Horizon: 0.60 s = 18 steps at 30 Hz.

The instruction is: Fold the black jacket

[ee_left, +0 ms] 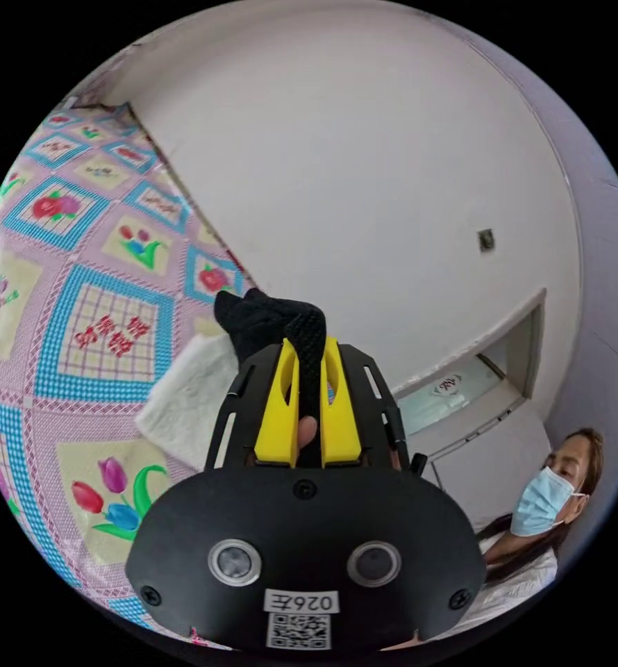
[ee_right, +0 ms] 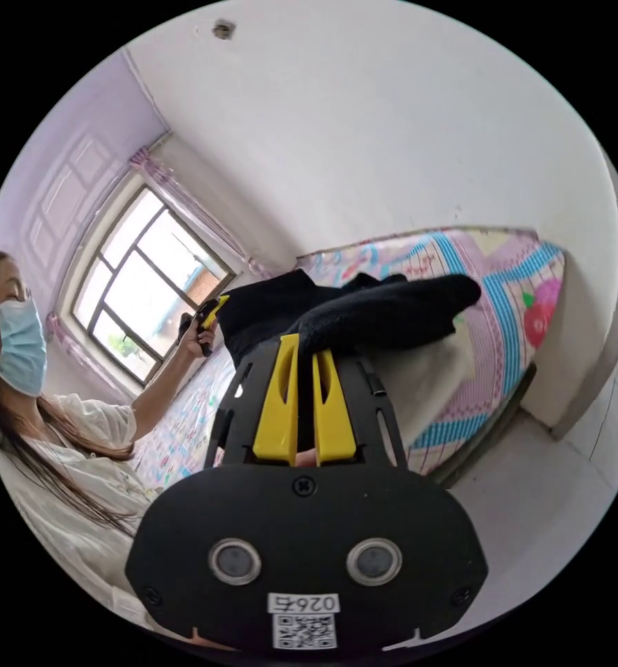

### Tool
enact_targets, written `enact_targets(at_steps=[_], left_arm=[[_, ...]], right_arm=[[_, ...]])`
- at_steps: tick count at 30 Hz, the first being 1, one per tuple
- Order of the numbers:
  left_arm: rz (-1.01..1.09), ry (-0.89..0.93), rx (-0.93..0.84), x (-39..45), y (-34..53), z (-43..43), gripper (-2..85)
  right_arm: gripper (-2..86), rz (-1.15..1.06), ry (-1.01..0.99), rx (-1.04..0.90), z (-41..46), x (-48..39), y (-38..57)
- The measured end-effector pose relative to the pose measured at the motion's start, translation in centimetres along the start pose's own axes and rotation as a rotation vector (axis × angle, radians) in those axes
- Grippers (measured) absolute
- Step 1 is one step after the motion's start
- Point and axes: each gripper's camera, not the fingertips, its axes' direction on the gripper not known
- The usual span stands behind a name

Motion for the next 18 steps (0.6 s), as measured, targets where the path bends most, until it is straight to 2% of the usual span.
enact_targets(at_steps=[5, 9, 11, 14, 18], left_arm=[[0.122, 0.213, 0.097, 9.4, -0.7, -7.0, 4.8], [0.270, 0.278, 0.219, 17.8, 3.7, -21.1, 5.0], [0.330, 0.260, 0.266, 21.0, 7.3, -28.1, 5.2], [0.362, 0.183, 0.345, 24.9, 15.3, -39.4, 5.4], [0.245, -0.007, 0.481, 26.5, 28.6, -52.0, 5.3]], right_arm=[[-1.2, -0.268, -0.021, 0.131, -5.6, -10.6, -6.3], [-1.1, -0.516, -0.074, 0.248, -11.7, -20.7, -5.9], [-1.1, -0.645, -0.129, 0.300, -15.2, -26.3, -4.2], [-1.1, -0.704, -0.260, 0.288, -16.6, -30.8, -2.2], [-1.1, -0.618, -0.484, 0.143, -11.0, -33.4, -0.5]])
